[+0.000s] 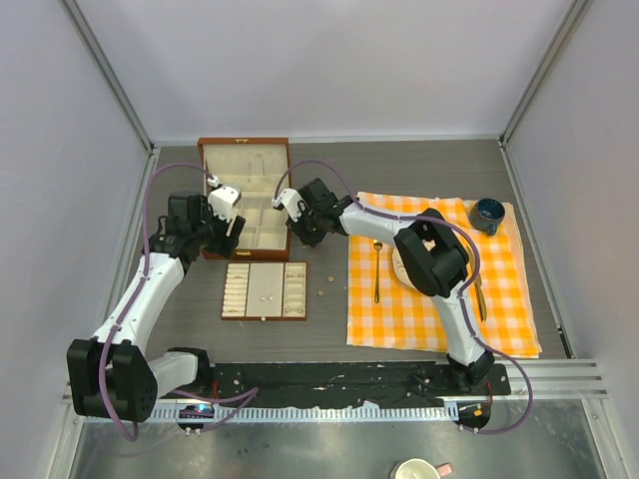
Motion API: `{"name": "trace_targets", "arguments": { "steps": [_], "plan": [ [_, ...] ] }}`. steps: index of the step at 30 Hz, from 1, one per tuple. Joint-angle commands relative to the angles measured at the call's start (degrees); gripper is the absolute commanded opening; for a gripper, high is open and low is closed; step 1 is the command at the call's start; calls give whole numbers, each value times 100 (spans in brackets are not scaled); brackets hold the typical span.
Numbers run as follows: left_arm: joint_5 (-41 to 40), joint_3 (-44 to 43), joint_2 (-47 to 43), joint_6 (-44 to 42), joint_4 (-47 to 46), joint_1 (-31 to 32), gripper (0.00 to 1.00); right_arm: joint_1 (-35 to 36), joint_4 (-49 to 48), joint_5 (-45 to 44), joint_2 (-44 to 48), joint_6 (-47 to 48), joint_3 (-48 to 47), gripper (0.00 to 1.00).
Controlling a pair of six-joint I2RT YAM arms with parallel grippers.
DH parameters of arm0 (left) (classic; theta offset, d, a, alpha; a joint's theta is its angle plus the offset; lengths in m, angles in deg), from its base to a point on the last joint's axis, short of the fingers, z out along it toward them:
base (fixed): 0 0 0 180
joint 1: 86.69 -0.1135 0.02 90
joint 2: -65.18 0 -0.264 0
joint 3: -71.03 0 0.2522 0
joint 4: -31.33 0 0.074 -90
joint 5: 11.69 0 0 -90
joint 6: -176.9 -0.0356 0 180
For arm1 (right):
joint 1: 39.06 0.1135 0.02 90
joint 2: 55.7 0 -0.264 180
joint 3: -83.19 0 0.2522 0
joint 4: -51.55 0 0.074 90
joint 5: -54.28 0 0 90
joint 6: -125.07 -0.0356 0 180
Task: Organize the mixed jewelry
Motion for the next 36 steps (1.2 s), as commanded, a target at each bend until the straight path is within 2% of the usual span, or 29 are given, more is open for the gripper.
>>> {"name": "trace_targets", "arguments": {
  "steps": [1,12,15,21,30,36],
  "plan": [
    [-46,17,-168,-89,-203,-33,72,67,-193,-365,42,-76,152,30],
    [-107,8,-238,-142,-150,-33,72,67,-202,-514,121,-50,389,22],
    [-107,-10,-221,-142,-150,-33,72,76,-149,-532,130,-32,424,17],
    [-81,-45,-203,-116,-124,-24,72,67,-70,-620,156,38,469,1],
    [349,-80,-133,42,-124,-24,72,50,167,-813,648,30,504,1],
    [780,-264,34,455,-133,-24,72,41,360,-936,1070,-58,539,1]
  ]
}}
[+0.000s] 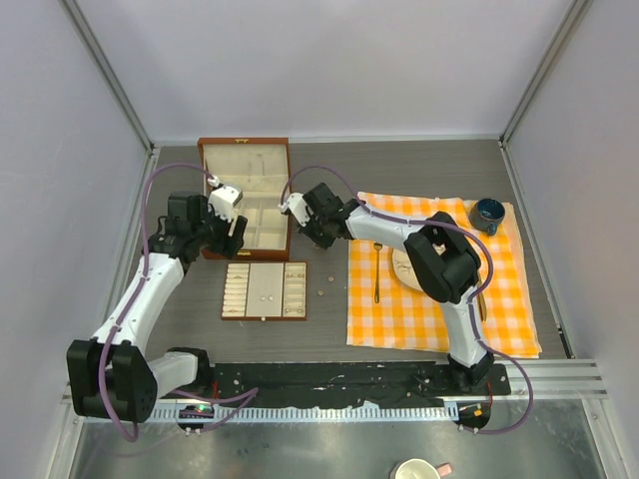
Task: Organize the mixed jewelry
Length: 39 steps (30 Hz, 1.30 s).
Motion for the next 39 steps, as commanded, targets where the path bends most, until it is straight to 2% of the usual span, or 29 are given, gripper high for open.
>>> {"name": "trace_targets", "arguments": {
  "steps": [1,10,17,21,26,29,35,39],
  "plan": [
    [505,-300,121,440,-142,-16,72,-18,236,-211,729,-87,5,1],
    [953,-229,-10,1556,-862,-7,70,-80,332,-632,1284,-666,-485,1],
    [1173,-948,262,3005,-1231,212,67,-80,552,-729,1442,-939,-1373,1],
    [761,-1301,447,3604,-1371,713,65,-80,614,-817,1469,-1176,-1778,1],
    [-126,-1688,762,4244,-1556,1363,63,-88,666,-1001,1460,-1457,-2033,1],
    [-215,-1758,938,4605,-1819,1434,63,-80,684,-1019,1477,-1616,-2086,1],
    [-92,-1742,1238,4747,-2302,1505,61,-80,684,-1028,1618,-1836,-2130,1],
    [-5,-1653,1343,4879,-2716,1522,56,-71,640,-1072,1723,-1976,-2016,1]
  ]
}}
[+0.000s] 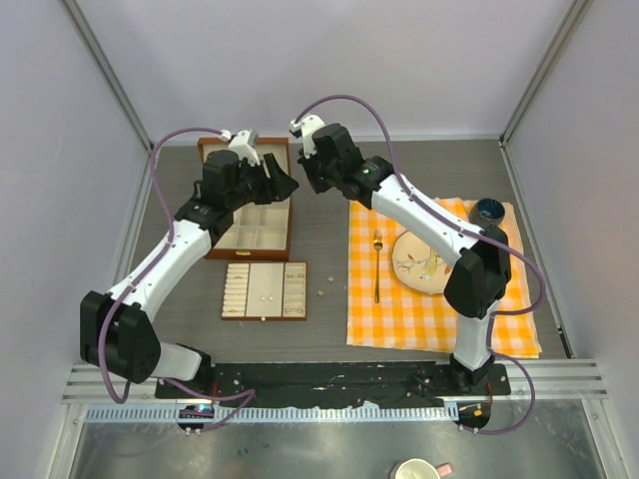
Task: Organize the mixed jewelry
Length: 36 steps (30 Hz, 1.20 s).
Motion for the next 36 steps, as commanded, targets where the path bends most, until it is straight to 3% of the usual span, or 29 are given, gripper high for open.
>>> {"name": "trace_targets", "arguments": {
  "steps": [1,13,36],
  "plan": [
    [24,-66,73,278,-902,45,55,-8,-173,-145,534,-330,-115,1],
    [305,153,329,823,-1579,124,53,-8,-226,-479,658,-744,-18,1],
    [455,13,496,1149,-1799,221,51,-8,-199,-690,640,-972,88,1]
  ]
}}
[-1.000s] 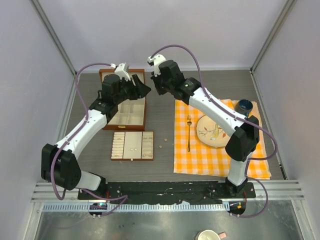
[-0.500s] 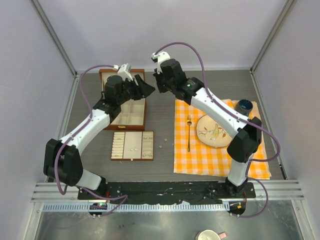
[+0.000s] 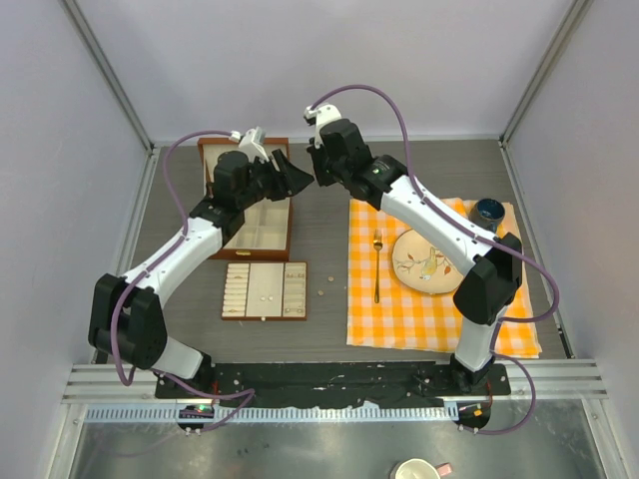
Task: Organize the mixed jewelry
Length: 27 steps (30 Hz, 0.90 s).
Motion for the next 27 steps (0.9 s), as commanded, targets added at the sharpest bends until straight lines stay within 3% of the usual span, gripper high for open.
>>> {"name": "trace_targets", "arguments": {
  "steps": [1,27],
  "plan": [
    [66,-164,32,71,-379,31,51,-8,-177,-70,229,-120,22,1],
    [268,-516,243,-456,-97,31,46,1,-265,106,589,117,427,1]
  ]
}}
